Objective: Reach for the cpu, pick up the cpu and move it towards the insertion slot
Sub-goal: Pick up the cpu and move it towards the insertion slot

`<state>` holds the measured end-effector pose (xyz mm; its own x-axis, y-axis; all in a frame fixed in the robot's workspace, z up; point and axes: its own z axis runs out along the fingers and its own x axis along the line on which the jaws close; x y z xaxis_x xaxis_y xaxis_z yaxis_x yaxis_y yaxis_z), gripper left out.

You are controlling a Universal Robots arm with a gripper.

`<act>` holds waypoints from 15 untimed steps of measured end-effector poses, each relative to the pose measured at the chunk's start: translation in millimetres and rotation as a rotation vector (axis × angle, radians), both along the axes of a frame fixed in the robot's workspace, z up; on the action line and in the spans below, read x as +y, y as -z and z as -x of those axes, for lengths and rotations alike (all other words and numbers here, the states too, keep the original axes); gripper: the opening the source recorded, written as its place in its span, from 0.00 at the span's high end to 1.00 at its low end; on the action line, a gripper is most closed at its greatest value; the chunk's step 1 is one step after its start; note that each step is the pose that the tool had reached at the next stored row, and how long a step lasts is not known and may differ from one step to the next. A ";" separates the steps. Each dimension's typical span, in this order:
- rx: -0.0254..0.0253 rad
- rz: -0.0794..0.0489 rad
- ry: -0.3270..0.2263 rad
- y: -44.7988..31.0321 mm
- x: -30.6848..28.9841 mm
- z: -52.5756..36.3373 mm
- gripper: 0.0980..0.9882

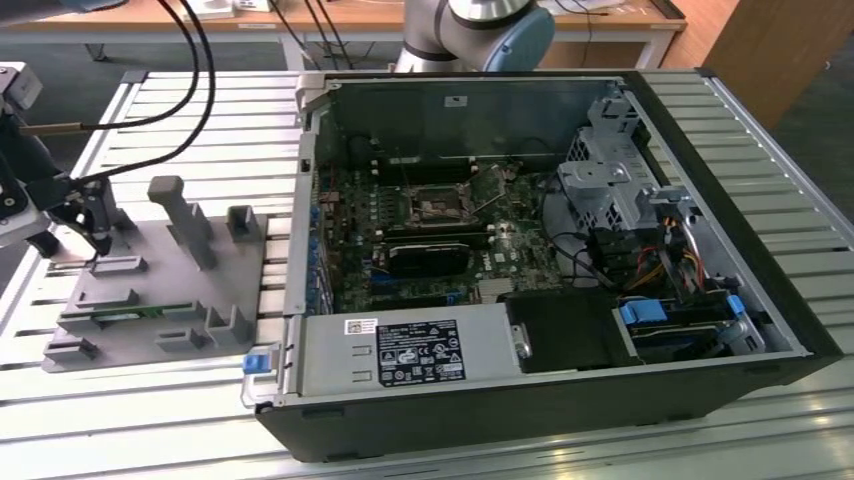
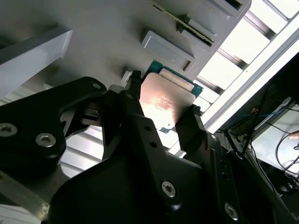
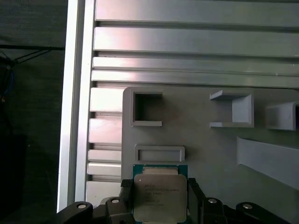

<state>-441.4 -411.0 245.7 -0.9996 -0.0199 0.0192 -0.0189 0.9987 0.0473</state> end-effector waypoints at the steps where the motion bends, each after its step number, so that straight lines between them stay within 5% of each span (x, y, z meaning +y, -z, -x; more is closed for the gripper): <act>1: 0.0000 0.000 0.000 -1.9 0.0 0.0 0.50; 15: 0.0001 0.000 0.000 -22.1 0.4 0.0 0.50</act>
<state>-441.4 -410.6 267.8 -0.9996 -0.0199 0.0193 -0.0190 0.9987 0.0473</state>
